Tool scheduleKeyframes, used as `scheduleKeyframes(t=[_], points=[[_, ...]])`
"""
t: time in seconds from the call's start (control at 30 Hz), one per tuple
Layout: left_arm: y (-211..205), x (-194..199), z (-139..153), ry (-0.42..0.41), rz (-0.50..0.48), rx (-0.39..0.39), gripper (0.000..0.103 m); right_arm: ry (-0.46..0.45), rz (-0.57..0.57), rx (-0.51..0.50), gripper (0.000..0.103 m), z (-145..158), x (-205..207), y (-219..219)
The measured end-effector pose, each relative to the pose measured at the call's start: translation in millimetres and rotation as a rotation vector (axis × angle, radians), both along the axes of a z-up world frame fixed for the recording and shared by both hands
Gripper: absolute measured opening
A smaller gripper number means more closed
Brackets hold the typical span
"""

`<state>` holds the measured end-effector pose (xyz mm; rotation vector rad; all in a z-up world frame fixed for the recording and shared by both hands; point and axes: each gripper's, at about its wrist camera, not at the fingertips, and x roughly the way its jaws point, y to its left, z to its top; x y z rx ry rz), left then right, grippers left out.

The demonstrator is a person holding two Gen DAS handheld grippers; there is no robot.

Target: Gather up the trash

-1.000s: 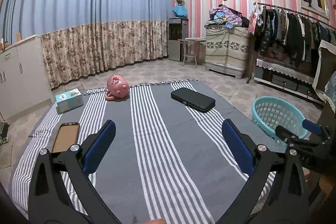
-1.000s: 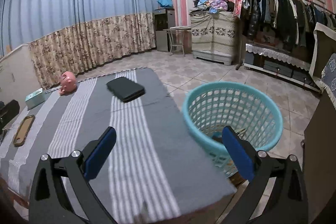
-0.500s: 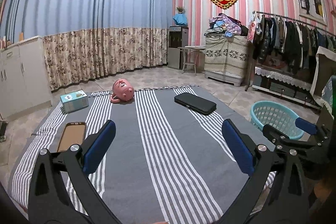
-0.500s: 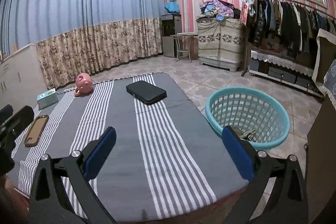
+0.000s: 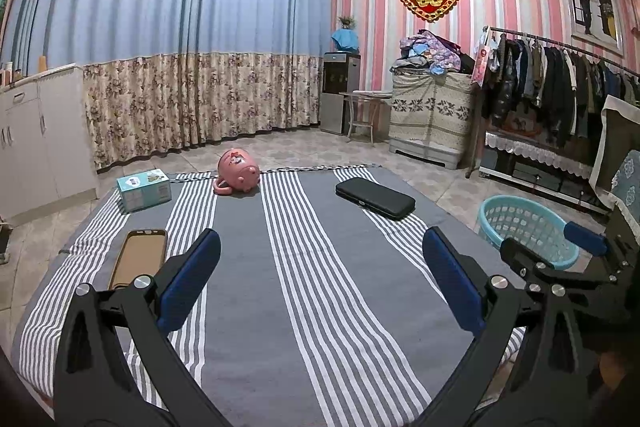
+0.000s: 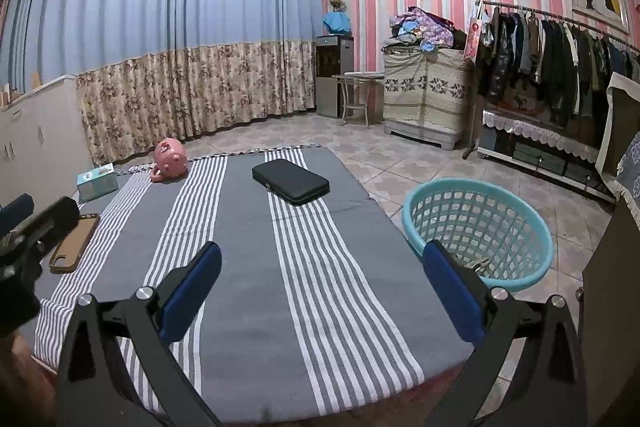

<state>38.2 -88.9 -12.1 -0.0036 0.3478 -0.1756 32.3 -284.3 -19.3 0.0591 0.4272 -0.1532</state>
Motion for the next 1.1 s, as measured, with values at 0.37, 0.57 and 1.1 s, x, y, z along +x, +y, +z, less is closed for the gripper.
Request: scheduleKeyframes(t=[0.37, 0.57, 1.1], points=[[2, 2, -3, 0.018, -0.011, -0.005, 0.098, -0.015, 0.010, -0.006, 0.098, 2, -2, 4], [3, 4, -13, 0.035, -0.017, -0.002, 0.098, -0.015, 0.010, -0.006, 0.098, 2, -2, 4], [3, 4, -14, 0.037, 0.002, 0.009, 0.098, -0.010, 0.012, -0.005, 0.098, 4, 1, 6]])
